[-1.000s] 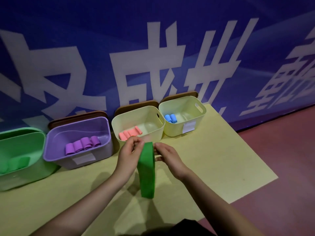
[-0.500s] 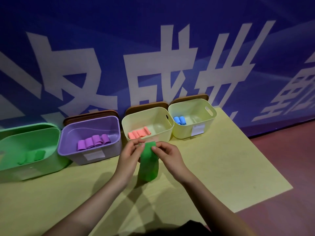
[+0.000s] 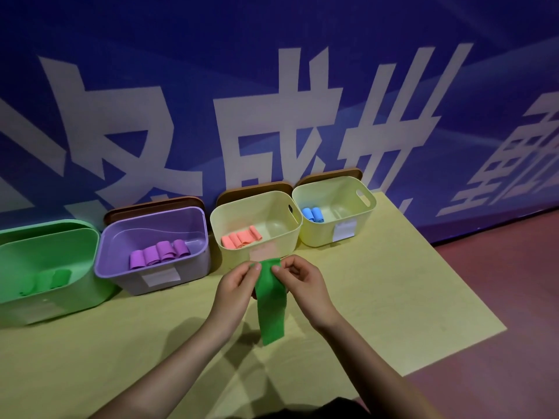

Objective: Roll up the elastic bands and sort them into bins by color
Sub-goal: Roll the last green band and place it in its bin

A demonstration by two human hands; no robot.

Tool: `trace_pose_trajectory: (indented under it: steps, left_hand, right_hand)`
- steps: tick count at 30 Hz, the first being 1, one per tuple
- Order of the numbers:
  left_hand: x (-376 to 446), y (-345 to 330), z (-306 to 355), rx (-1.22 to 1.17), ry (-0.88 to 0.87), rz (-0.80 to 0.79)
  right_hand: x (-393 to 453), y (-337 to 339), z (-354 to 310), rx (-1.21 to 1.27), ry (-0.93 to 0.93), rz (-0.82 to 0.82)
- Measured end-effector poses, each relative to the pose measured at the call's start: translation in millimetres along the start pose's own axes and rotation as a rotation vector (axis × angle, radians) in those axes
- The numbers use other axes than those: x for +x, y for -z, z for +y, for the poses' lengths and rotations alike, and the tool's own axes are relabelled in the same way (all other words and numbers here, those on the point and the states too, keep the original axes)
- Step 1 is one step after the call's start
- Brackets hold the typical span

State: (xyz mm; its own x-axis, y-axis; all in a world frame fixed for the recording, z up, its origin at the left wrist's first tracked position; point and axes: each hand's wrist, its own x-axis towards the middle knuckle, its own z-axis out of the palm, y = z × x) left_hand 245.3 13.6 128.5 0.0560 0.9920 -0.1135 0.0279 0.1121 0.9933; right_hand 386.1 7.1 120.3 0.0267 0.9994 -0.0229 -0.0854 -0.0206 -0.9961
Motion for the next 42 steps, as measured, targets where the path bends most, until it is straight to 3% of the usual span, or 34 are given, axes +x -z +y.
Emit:
trace_pose_trajectory:
  steps: [6,13,19,26,33,37,39,42]
  left_hand:
    - [-8,-7,8,-0.095,-0.005,0.019]
    - [9,-12,34,-0.264,-0.009,0.131]
    - [41,3,49,-0.331,-0.018,0.259]
    - [74,45,86,-0.493,-0.155,0.465]
    - [73,47,89,-0.595,-0.133,0.445]
    - [61,35,89,-0.558,-0.093,0.377]
    - [51,23,87,-0.485,-0.086,0.303]
    - [34,5,81,-0.342,-0.098,0.196]
  right_hand:
    - [-7,6,-4,0.052,0.010,-0.077]
    - [-18,15,6,-0.026,-0.199,-0.306]
    - [-20,29,12,-0.058,-0.257,-0.313]
    - [-15,52,29,-0.163,-0.283,-0.267]
    - [0,51,43,-0.167,-0.290,-0.218]
    - [6,55,55,-0.420,-0.334,-0.258]
    - [10,55,52,-0.528,-0.293,-0.273]
    - [14,49,29,-0.491,-0.140,-0.172]
